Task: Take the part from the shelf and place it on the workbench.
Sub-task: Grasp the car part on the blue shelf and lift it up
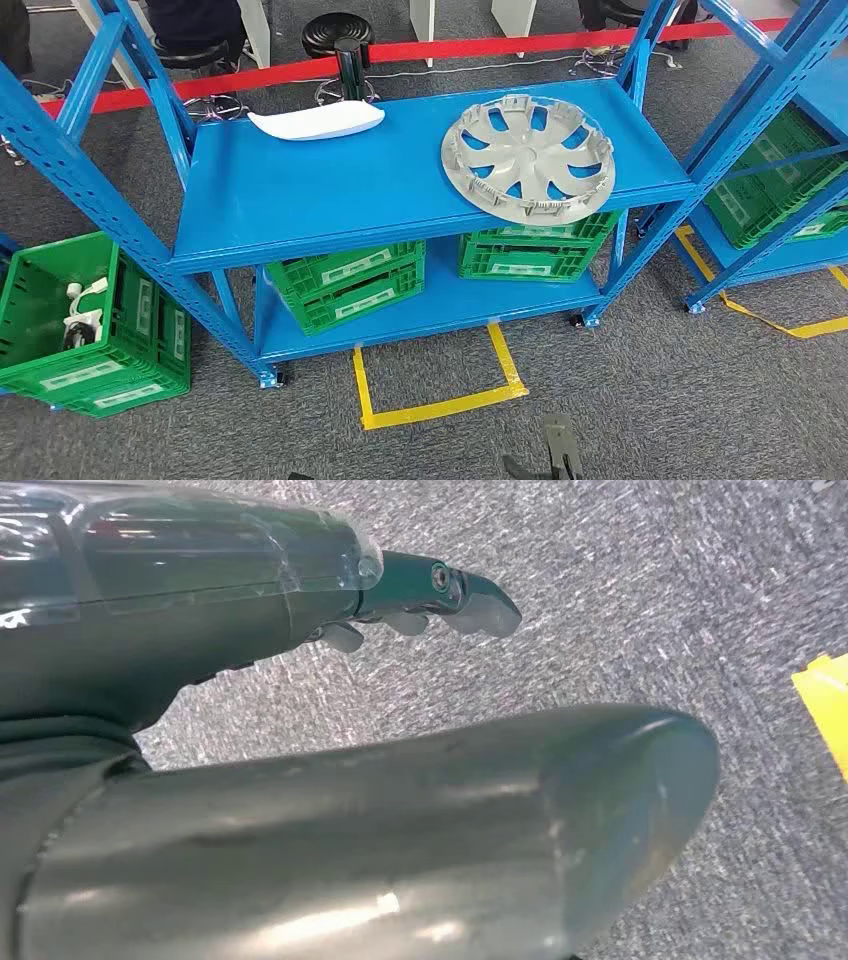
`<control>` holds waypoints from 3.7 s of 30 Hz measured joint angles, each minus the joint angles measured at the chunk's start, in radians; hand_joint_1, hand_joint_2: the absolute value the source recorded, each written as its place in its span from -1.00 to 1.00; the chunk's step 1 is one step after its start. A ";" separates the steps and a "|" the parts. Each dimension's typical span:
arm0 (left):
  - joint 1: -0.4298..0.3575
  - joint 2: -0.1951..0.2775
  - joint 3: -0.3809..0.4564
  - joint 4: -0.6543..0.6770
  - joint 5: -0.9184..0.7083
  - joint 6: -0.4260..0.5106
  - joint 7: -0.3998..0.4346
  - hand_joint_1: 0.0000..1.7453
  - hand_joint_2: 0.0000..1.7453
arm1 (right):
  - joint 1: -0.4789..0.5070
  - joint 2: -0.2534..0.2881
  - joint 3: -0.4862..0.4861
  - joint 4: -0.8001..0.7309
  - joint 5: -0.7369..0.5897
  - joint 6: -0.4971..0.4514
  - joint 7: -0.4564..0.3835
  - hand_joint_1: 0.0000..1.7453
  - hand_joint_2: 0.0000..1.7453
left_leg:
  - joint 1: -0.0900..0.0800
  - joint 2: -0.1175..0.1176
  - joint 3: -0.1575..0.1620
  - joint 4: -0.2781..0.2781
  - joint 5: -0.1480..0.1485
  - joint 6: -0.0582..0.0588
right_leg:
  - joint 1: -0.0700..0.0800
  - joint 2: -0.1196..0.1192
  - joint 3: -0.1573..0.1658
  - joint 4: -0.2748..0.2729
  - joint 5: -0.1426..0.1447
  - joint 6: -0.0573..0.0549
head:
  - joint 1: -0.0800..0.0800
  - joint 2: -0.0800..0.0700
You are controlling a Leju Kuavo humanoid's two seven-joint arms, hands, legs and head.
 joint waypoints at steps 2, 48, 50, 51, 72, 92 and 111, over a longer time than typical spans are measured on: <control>0.000 0.000 0.000 0.000 0.002 0.001 -0.003 -1.00 -1.00 | 0.000 -0.021 -0.008 -0.051 -0.006 -0.020 -0.006 -1.00 1.00 | 0.000 0.000 0.000 0.000 0.000 0.000 | 0.000 0.000 0.000 0.000 0.000 0.000 | 0.001 0.000; 0.000 -0.009 0.000 0.009 0.023 -0.041 -0.038 -1.00 -1.00 | 0.124 -0.426 -0.176 -1.817 0.458 -0.165 0.396 -1.00 1.00 | -0.001 -0.005 -0.001 0.000 0.001 0.001 | -0.001 -0.001 0.000 0.000 0.001 0.002 | -0.001 0.000; 0.000 -0.009 0.000 0.009 0.023 -0.041 -0.041 -1.00 -1.00 | 0.124 -0.426 -0.176 -1.821 0.458 -0.164 0.396 -1.00 1.00 | -0.001 -0.005 -0.001 0.000 0.001 0.001 | -0.001 -0.001 0.000 0.000 0.001 0.002 | -0.001 0.000; 0.000 -0.009 0.000 0.009 0.023 -0.041 -0.042 -1.00 -1.00 | 0.124 -0.426 -0.176 -1.823 0.458 -0.163 0.396 -1.00 1.00 | -0.001 -0.004 -0.001 0.000 0.001 0.001 | -0.001 -0.001 0.000 0.000 0.001 0.002 | -0.002 0.000; -0.001 -0.009 0.000 0.009 0.023 -0.045 -0.042 -1.00 -1.00 | 0.140 -0.427 -0.175 -1.838 0.458 -0.164 0.394 -1.00 1.00 | -0.005 -0.002 0.002 -0.005 0.004 0.019 | -0.007 -0.004 -0.002 -0.002 0.000 0.020 | -0.003 0.000; -0.007 -0.015 0.000 0.009 0.019 -0.050 -0.041 -1.00 -1.00 | 0.160 -0.423 -0.176 -1.847 0.458 -0.170 0.381 -1.00 1.00 | 0.012 0.035 -0.104 0.225 -0.112 -0.040 | -0.009 -0.068 -0.017 -0.001 0.011 -0.017 | -0.010 0.000; -0.002 -0.017 0.000 0.010 0.019 -0.050 -0.041 -1.00 -1.00 | 0.160 -0.421 -0.176 -1.845 0.457 -0.172 0.381 -1.00 1.00 | 0.002 0.027 0.009 0.018 -0.017 0.020 | -0.006 -0.061 -0.129 0.189 -0.038 0.028 | 0.013 0.000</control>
